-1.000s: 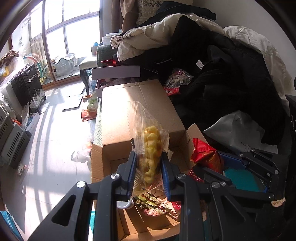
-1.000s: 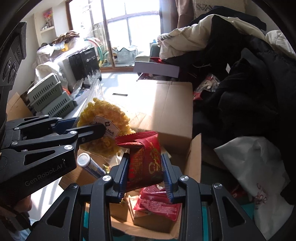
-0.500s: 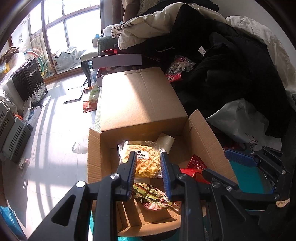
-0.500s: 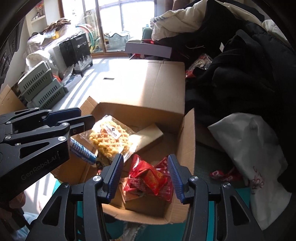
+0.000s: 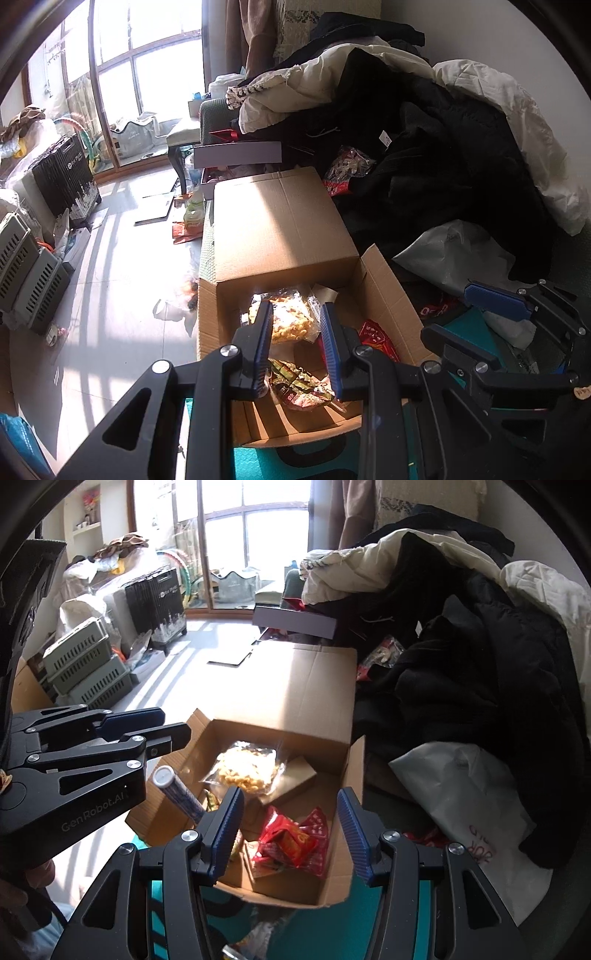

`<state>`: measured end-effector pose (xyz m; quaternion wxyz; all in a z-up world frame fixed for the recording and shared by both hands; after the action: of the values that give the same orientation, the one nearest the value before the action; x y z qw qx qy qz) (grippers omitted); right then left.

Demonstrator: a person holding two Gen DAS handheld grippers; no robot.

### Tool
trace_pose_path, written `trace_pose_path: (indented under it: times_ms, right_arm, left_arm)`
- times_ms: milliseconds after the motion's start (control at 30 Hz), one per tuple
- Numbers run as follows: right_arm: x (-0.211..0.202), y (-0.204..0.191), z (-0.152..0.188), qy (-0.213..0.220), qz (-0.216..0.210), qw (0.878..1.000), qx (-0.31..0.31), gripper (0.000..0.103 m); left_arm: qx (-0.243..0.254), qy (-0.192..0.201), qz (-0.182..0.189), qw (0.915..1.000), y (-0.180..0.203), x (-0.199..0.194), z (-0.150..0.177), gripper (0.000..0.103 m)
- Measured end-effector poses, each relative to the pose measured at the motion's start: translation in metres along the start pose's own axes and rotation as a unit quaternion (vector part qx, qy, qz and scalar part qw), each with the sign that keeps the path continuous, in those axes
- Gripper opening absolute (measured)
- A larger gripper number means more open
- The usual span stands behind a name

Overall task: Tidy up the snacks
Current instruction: 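Open both tools to drop the waffle bag and red packet into the box, then withdraw both open tools from the box back over the mat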

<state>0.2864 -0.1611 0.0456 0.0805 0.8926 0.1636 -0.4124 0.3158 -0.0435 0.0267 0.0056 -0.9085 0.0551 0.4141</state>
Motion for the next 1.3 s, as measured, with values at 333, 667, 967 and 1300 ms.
trace_pose_path:
  times_ms: [333,667,967,1300]
  right_arm:
    - [-0.077,-0.017,0.000,0.058,0.006,0.998,-0.011,0.057]
    - [-0.141,-0.038,0.011,0.098,0.004,0.995,-0.016,0.060]
    - [-0.174,-0.052,0.039,0.110,0.005,0.994,-0.011,0.061]
    - [-0.178,-0.063,0.077,0.090,-0.006,0.996,0.019,0.061]
  left_arm:
    - [0.003,0.045,-0.014,0.9989,0.002,-0.076,0.008,0.025]
    - [0.010,0.079,-0.010,0.9967,0.010,-0.144,0.025,0.025]
    - [0.017,0.083,-0.004,0.9964,0.018,-0.173,0.055,0.026]
    - [0.011,0.063,0.010,0.9979,0.018,-0.174,0.098,0.026]
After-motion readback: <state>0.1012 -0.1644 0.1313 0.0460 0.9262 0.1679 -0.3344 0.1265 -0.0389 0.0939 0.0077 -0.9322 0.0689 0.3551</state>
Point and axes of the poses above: each gripper's, at about its wrist camera, not at the fingertips, and x roughly the way its jaws point, y to its right, z to its underside, the point moved 3 cm from there along x, roughly the way its jaws point, and after that the axes turned 2 degrees about -y, right-handed, at the moved point
